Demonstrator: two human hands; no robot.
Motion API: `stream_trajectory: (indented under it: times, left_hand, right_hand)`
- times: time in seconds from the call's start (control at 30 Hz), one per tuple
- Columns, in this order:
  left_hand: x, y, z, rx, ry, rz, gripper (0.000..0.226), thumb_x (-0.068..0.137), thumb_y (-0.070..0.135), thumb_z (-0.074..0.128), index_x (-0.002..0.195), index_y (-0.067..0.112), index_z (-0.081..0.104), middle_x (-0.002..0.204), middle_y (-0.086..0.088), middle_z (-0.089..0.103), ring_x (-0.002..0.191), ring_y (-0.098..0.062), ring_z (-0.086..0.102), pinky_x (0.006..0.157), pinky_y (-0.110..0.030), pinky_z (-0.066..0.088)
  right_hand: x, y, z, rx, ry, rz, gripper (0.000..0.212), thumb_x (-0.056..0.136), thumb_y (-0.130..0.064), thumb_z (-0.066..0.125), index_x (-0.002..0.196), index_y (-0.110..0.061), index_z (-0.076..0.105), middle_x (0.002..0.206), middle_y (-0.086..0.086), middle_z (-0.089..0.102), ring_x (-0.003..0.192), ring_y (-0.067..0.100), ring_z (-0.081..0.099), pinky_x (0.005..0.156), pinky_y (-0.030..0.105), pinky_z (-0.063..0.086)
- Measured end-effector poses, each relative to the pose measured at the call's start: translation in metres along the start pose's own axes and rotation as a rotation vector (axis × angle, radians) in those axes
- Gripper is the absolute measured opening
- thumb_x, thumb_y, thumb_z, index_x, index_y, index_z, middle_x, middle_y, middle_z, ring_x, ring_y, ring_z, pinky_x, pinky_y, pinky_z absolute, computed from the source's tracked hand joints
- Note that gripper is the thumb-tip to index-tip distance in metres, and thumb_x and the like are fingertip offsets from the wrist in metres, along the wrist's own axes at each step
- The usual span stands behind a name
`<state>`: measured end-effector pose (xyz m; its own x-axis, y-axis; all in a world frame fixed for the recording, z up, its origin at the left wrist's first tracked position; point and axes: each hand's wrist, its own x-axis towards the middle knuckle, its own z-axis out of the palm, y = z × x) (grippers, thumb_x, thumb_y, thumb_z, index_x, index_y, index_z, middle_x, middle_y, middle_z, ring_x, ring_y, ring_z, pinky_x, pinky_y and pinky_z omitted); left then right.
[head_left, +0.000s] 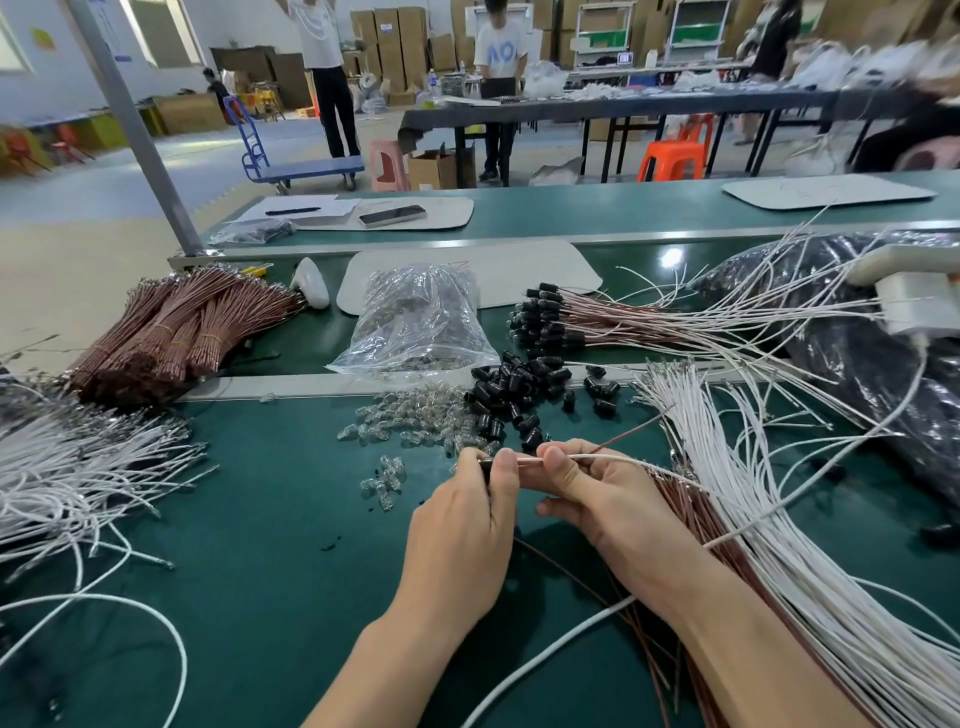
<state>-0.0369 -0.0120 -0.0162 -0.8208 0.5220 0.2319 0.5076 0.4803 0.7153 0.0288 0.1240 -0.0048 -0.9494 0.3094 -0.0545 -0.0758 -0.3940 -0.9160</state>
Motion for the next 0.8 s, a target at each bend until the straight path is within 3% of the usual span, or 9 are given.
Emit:
stream_trajectory:
  times: [0.17, 0.27, 0.43, 0.53, 0.63, 0.8]
  left_hand:
    - [0.000, -0.003, -0.001, -0.197, -0.005, 0.062, 0.035, 0.100, 0.067, 0.025, 0.099, 0.039, 0.045, 0.076, 0.011, 0.063, 0.060, -0.009, 0.056, 0.057, -0.030, 0.042]
    - [0.001, -0.006, -0.002, -0.288, -0.001, 0.149, 0.010, 0.103, 0.051, 0.044, 0.110, 0.044, 0.048, 0.084, 0.017, 0.066, 0.065, -0.010, 0.058, 0.060, -0.023, 0.044]
    - [0.003, -0.007, -0.001, -0.336, 0.009, 0.225, 0.023, 0.103, 0.025, 0.056, 0.116, 0.045, 0.054, 0.094, 0.015, 0.068, 0.086, -0.010, 0.066, 0.068, -0.013, 0.046]
    - [0.002, -0.005, -0.001, -0.297, 0.039, 0.194, 0.019, 0.102, 0.038, 0.056, 0.115, 0.049, 0.051, 0.091, 0.018, 0.066, 0.075, -0.008, 0.061, 0.061, -0.014, 0.044]
    - [0.001, -0.002, 0.001, -0.161, 0.007, 0.143, 0.020, 0.098, 0.061, 0.039, 0.115, 0.051, 0.042, 0.088, 0.026, 0.065, 0.068, -0.006, 0.060, 0.061, -0.024, 0.046]
    - [-0.001, 0.002, 0.001, 0.000, 0.036, 0.084, 0.045, 0.093, 0.076, 0.013, 0.100, 0.041, 0.041, 0.066, 0.008, 0.063, 0.065, -0.008, 0.061, 0.069, -0.038, 0.051]
  right_hand:
    - [0.000, -0.004, 0.004, 0.099, 0.020, 0.030, 0.014, 0.084, -0.033, 0.072, 0.088, -0.023, 0.081, 0.111, 0.014, 0.076, 0.103, 0.023, 0.074, 0.062, 0.022, 0.057]
    - [0.000, -0.005, 0.004, 0.144, 0.041, 0.050, 0.026, 0.075, -0.037, 0.079, 0.093, -0.018, 0.080, 0.108, 0.012, 0.076, 0.091, 0.018, 0.074, 0.057, 0.023, 0.056]
    - [-0.001, -0.002, 0.004, 0.050, 0.037, 0.037, 0.030, 0.074, -0.040, 0.081, 0.093, -0.017, 0.081, 0.093, 0.007, 0.074, 0.079, 0.012, 0.070, 0.056, 0.023, 0.055]
    - [0.000, -0.001, 0.004, 0.014, 0.060, 0.034, 0.031, 0.073, -0.040, 0.081, 0.091, -0.015, 0.082, 0.090, 0.006, 0.075, 0.076, 0.011, 0.067, 0.055, 0.023, 0.054]
    - [0.000, 0.000, 0.005, -0.032, 0.096, 0.010, 0.034, 0.070, -0.042, 0.080, 0.091, -0.016, 0.082, 0.088, 0.006, 0.075, 0.077, 0.010, 0.067, 0.054, 0.023, 0.054]
    - [-0.001, 0.001, 0.007, -0.083, 0.091, 0.009, 0.031, 0.074, -0.039, 0.077, 0.092, -0.014, 0.082, 0.082, 0.004, 0.074, 0.076, 0.010, 0.066, 0.058, 0.022, 0.054]
